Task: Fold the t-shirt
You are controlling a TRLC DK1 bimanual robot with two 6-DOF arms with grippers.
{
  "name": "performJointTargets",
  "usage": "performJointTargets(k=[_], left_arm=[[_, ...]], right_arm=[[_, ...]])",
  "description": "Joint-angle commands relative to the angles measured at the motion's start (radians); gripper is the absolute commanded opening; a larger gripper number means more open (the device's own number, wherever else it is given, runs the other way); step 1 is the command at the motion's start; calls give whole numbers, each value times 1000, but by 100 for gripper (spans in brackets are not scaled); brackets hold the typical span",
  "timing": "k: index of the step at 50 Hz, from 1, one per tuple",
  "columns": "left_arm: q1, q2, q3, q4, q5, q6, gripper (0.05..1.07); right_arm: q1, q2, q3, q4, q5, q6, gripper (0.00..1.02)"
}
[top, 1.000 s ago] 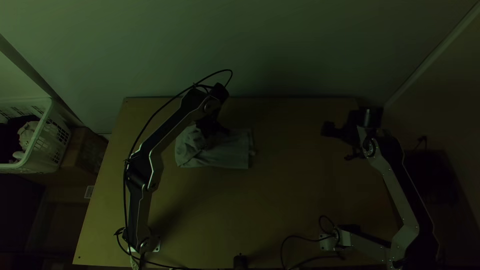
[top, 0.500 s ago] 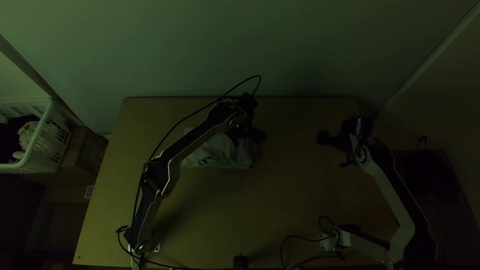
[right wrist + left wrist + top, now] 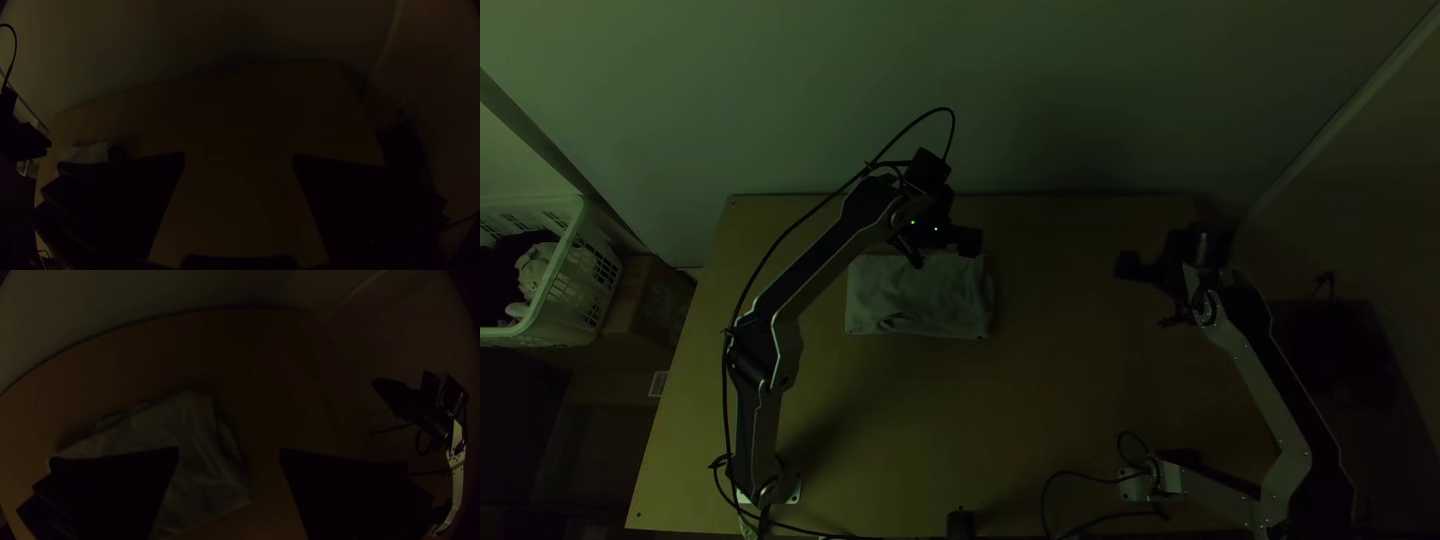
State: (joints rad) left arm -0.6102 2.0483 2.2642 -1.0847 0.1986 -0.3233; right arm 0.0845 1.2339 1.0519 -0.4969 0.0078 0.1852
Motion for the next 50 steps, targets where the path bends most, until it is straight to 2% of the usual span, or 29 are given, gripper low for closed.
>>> performJointTargets(k=[1, 6, 16, 27, 33, 42, 50], left_arm=[[56, -117, -31, -11, 7, 59, 103], [122, -181, -46, -6, 7, 90, 103], [287, -313, -63, -6, 5, 178, 103], [478, -482, -147, 22, 2, 285, 103], [586, -608, -269, 128, 2, 313, 103], [727, -861, -603, 405, 4, 313, 103], [787, -1053, -907, 551, 2, 311, 103]], right_arm=[[-2, -45, 69, 35, -2, -43, 99], [-5, -71, 94, 93, -2, -61, 99], [-12, -108, 200, 118, -2, -96, 99], [-25, -205, 207, 212, -2, -164, 99], [-32, -274, 183, 245, 0, -210, 99], [-52, -442, 34, 382, -2, -213, 99], [-57, -616, -164, 492, 0, -225, 99]])
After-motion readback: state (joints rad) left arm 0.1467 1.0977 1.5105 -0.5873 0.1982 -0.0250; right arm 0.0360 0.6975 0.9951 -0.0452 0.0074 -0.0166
